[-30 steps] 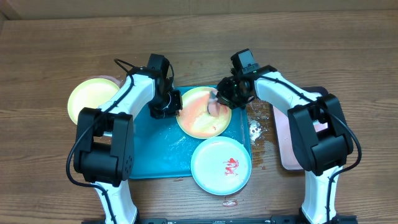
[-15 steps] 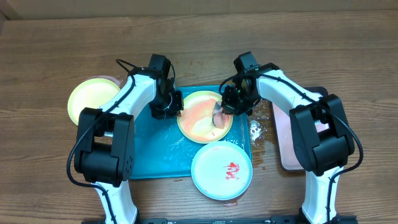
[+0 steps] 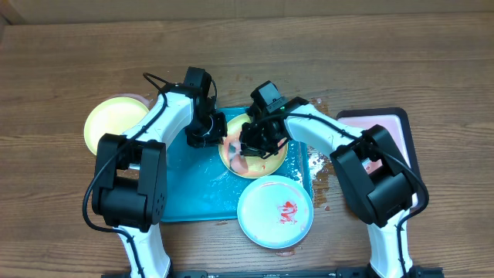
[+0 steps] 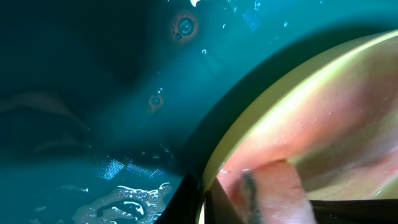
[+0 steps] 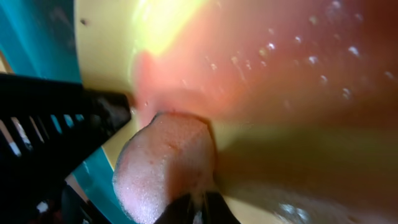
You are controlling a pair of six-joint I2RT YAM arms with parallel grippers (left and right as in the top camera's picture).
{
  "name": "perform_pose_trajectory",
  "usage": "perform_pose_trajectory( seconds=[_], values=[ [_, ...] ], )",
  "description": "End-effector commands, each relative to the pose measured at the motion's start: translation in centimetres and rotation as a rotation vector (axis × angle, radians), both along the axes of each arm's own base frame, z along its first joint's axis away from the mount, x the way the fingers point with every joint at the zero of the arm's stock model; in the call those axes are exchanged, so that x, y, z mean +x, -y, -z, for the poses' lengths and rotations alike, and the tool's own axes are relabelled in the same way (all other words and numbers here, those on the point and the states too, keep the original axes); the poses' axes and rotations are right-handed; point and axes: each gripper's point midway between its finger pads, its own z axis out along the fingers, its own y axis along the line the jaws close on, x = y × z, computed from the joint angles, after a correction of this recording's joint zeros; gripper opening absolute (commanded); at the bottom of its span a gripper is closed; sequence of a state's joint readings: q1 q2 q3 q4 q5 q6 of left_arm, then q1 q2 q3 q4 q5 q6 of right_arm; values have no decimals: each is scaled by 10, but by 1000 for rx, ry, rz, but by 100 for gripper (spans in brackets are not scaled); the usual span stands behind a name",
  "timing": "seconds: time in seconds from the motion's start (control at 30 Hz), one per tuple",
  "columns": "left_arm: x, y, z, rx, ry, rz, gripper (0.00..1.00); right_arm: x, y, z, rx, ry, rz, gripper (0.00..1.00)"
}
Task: Clean dirty plates on tray and stack at the side
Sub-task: 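Scrub the yellow plate's surface with the sponge in the right gripper, then scrub the yellow plate's lower area with the sponge, right gripper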
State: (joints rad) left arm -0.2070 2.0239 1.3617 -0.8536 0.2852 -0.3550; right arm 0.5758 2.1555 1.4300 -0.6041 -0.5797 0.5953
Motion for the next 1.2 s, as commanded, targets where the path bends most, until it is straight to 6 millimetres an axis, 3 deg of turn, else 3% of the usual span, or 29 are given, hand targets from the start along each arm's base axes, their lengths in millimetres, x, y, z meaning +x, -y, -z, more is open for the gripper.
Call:
perform_pose_trajectory(
  seconds=[0.0,0.17,0.4,0.53,0.77,0.93,1.17],
  values=[
    [-4,-9,11,34,-23,-11,4,11,8,19,-41,-30,106,4],
    [-4,-10,11,35,-26,-11,4,41,41,28,-141,18,236,4],
    [-4,-10,11,39,-24,-11,4,52,97,41,-283,11,299,4],
    [-4,-10,11,39,-24,-12,4,51,115,42,-320,15,260,4],
    [-4,-10,11,39,-24,-12,4,45,141,39,-440,48,121,4],
    [-4,-10,11,39,-24,-12,5,53,163,28,-575,120,15,4],
    [-4,-10,11,39,-24,-10,5,70,158,21,-574,219,-53,4]
  ],
)
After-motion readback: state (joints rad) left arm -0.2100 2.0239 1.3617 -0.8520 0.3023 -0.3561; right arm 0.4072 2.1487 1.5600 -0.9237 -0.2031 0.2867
